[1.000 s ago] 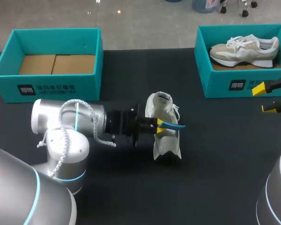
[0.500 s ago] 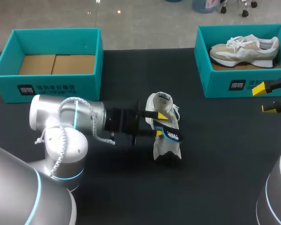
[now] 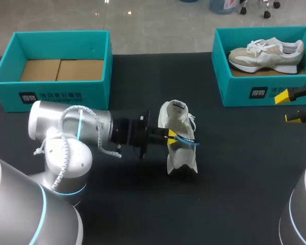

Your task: Take the shoe out of the shoebox, open the shoe tongue, remove and reinsert the insole, then place the shoe into the shoebox

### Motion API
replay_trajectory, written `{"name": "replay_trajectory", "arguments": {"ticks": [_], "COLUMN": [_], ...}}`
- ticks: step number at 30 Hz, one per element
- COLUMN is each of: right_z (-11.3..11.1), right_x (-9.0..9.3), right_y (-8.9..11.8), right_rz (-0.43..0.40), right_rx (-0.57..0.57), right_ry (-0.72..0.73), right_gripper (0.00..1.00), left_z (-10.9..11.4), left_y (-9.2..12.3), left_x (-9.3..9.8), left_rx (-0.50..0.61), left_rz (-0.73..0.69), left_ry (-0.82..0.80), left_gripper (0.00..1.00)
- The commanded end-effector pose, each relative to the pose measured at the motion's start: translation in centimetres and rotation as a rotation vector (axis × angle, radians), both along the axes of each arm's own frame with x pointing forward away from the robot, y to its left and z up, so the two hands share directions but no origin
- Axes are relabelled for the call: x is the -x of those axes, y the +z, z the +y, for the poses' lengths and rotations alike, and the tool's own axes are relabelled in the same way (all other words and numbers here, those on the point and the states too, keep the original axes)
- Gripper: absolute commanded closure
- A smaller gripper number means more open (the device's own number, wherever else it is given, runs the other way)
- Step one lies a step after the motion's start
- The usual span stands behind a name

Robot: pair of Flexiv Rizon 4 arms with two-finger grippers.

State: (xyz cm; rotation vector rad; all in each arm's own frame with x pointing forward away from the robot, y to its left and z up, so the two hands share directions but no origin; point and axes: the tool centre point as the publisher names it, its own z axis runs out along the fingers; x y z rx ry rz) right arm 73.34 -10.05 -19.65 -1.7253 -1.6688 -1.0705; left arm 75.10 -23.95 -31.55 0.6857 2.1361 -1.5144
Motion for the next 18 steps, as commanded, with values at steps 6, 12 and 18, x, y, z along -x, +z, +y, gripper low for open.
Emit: {"name": "replay_trajectory", "arguments": {"ticks": [6, 12, 18], "right_z": [0.0, 0.0, 0.0], "right_x": [0.1, 0.1, 0.1], "right_y": [0.0, 0.0, 0.0], "right_rz": [0.001, 0.001, 0.001], "right_rx": [0.003, 0.003, 0.003], "right_ry": [-0.002, -0.002, -0.002], "right_gripper": [0.0, 0.0, 0.0], "left_z": [-0.6, -0.7, -0.7], "left_y": [-1.2, -2.0, -2.2], "left_x": [-1.5, -2.1, -2.0], "left_rx": [-0.029, -0.045, -0.057], "left_rz": [-0.011, -0.006, -0.002], "left_ry": [0.036, 0.059, 0.065], "left_gripper": [1.0, 1.0, 1.0]}}
